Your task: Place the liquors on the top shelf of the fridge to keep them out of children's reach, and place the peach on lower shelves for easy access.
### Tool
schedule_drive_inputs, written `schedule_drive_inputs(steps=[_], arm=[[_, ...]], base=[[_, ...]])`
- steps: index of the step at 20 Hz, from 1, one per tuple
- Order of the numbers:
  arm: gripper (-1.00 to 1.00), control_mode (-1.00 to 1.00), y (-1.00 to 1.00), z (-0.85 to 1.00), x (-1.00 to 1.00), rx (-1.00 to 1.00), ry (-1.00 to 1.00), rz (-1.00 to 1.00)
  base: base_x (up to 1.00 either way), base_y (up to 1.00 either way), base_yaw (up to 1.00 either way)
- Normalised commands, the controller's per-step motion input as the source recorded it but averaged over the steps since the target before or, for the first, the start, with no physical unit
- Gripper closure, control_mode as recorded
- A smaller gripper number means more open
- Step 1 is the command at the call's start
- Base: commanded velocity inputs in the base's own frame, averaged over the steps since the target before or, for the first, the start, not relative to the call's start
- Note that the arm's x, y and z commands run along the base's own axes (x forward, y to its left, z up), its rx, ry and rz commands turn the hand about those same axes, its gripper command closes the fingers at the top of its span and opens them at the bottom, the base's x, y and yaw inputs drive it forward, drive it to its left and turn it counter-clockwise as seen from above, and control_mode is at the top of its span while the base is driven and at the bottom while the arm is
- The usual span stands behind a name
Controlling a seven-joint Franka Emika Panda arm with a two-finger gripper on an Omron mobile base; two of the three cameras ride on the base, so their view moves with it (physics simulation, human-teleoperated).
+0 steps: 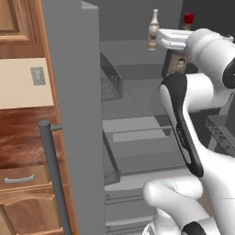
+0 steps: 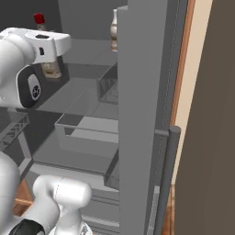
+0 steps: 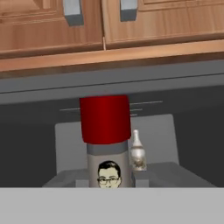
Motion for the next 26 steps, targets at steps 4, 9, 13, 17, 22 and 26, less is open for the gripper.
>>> schedule_drive_inputs(steps=[4, 9, 13, 17, 22, 26], arm=[[1.00, -1.00, 0.00, 0.00, 0.49, 0.00, -0.01, 0.00], [1.00, -1.00, 0.06, 0.00, 0.63, 0.00, 0.01, 0.00], [1.00, -1.00, 0.10, 0.00, 0.65, 0.00, 0.02, 0.00], [1.00, -1.00, 0.09, 0.00, 0.62, 0.00, 0.00, 0.00], [1.00, -1.00, 0.06, 0.00, 0.61, 0.00, 0.00, 0.00], [1.00, -1.00, 0.02, 0.00, 0.61, 0.00, 0.00, 0.00]], base=[[0.00, 0.00, 0.00], [0.00, 0.00, 0.00], [0.00, 0.00, 0.00], [0.00, 0.00, 0.00], [0.00, 0.00, 0.00], [0.00, 0.00, 0.00]])
